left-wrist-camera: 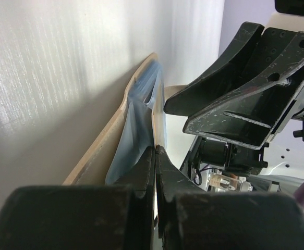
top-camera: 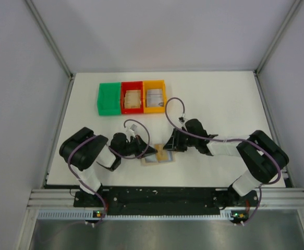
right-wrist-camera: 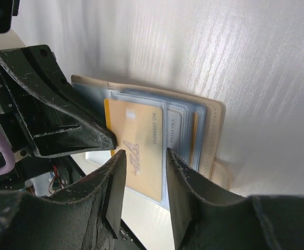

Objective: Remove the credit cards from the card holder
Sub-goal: Remove the credit card from the card holder.

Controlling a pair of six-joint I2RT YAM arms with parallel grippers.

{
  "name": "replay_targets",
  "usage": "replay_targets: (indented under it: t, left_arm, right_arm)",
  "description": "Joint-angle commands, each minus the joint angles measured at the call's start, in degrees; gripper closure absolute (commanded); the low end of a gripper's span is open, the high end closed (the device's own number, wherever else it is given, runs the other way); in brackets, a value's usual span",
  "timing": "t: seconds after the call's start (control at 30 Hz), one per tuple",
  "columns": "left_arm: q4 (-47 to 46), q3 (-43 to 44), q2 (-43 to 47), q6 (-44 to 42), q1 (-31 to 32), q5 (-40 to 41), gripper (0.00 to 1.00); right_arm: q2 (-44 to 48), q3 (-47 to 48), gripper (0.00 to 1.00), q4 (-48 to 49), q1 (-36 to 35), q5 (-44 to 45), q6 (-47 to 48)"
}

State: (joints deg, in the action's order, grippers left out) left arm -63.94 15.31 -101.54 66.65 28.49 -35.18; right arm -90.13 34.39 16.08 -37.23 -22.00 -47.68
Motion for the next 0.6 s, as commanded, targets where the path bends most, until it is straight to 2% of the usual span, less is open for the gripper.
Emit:
replay_targets:
  t: [0.0, 0.4, 0.57]
  left_arm:
    - [-9.35, -0.9, -0.59, 1.72, -0.37, -1.91, 1.0]
    - [-18.23, -2.3, -3.14, 4.89, -0.54, -2.09, 1.0]
    - [-19.38, -2.48, -3.14, 5.24, -0.45, -2.09, 1.0]
  right_arm:
    - [0.66, -0.91, 0.64, 0.97, 0.58, -0.32, 0.57]
    - [-2.42, -1.87, 0.64, 6.77, 1.11, -6.74, -0.57]
    - [-3.47, -2.31, 0.81, 10.29, 1.11, -9.29, -1.62]
